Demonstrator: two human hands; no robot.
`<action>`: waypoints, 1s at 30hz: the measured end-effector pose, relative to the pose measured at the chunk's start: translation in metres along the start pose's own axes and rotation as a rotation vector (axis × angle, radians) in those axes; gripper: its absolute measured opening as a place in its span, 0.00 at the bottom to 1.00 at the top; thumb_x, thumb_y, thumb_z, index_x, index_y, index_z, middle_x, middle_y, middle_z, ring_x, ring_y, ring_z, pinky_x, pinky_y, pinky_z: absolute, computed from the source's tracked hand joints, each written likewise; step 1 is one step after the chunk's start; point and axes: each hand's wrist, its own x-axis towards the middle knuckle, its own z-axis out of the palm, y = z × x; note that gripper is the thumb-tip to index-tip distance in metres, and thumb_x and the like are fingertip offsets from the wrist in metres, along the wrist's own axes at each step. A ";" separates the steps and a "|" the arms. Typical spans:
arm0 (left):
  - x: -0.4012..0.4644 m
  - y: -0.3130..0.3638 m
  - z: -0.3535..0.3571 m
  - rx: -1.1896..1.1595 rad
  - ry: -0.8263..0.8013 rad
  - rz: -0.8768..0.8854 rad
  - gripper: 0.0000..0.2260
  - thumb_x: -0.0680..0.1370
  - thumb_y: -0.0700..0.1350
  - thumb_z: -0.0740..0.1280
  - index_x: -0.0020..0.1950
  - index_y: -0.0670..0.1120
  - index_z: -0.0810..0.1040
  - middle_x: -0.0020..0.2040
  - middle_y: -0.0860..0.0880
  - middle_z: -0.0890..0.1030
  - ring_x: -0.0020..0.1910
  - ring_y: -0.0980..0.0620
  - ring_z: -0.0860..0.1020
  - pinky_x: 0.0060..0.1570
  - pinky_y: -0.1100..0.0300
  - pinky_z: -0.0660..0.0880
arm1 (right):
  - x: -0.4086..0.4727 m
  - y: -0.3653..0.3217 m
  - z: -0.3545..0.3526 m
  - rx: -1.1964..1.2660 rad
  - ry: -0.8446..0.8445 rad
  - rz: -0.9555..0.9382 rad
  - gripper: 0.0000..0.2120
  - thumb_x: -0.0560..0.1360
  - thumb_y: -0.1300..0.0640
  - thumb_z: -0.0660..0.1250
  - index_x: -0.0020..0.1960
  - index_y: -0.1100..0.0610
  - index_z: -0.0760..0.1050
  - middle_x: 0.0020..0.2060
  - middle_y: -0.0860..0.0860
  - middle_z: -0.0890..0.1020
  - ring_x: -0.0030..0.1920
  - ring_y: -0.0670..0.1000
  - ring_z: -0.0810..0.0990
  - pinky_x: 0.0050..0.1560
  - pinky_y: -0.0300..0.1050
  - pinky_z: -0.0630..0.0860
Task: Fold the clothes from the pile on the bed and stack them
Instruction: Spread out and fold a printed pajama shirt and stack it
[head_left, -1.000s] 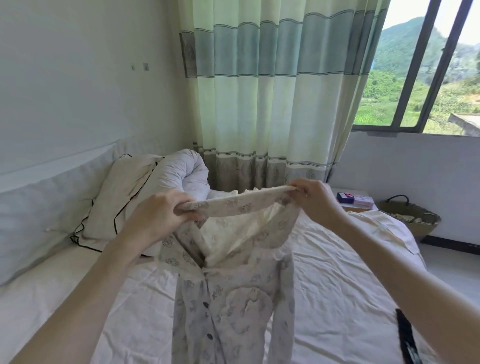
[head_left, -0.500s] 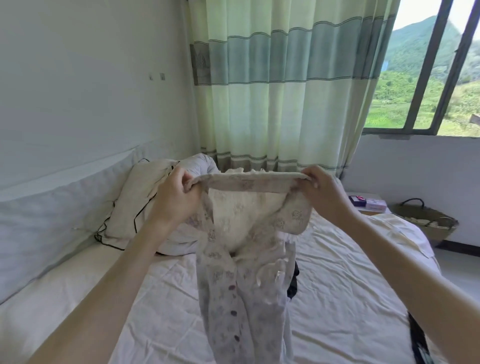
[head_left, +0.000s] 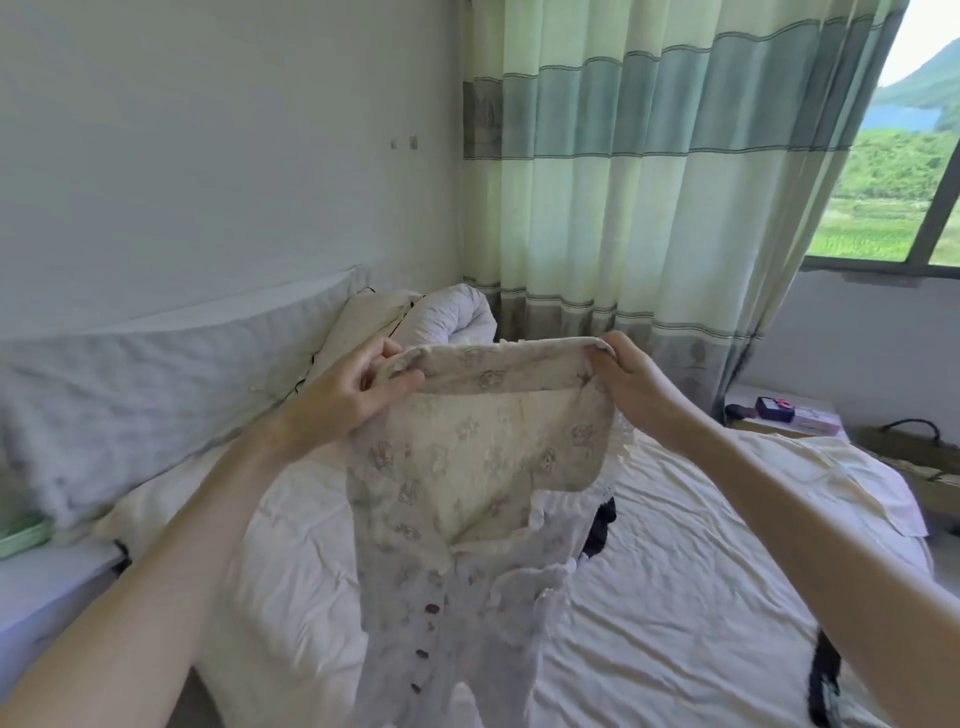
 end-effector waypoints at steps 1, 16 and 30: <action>-0.011 0.009 -0.008 -0.042 -0.071 -0.004 0.15 0.73 0.57 0.69 0.52 0.47 0.74 0.38 0.52 0.75 0.38 0.56 0.72 0.40 0.62 0.69 | -0.004 -0.007 -0.004 0.023 0.007 -0.029 0.13 0.82 0.55 0.54 0.38 0.52 0.63 0.33 0.46 0.66 0.30 0.41 0.65 0.27 0.32 0.62; -0.076 0.016 -0.019 -0.121 0.281 0.061 0.16 0.74 0.37 0.67 0.58 0.54 0.77 0.44 0.59 0.84 0.46 0.61 0.81 0.46 0.70 0.76 | -0.045 -0.024 -0.023 0.907 -0.692 0.082 0.26 0.69 0.65 0.67 0.67 0.59 0.72 0.60 0.62 0.77 0.53 0.58 0.80 0.52 0.52 0.79; -0.092 0.020 -0.025 0.533 0.345 0.112 0.06 0.78 0.48 0.64 0.52 0.59 0.71 0.42 0.39 0.81 0.41 0.39 0.80 0.43 0.44 0.76 | -0.067 -0.007 0.039 0.056 -0.348 -0.107 0.09 0.79 0.56 0.61 0.49 0.62 0.72 0.41 0.54 0.76 0.43 0.55 0.76 0.45 0.46 0.74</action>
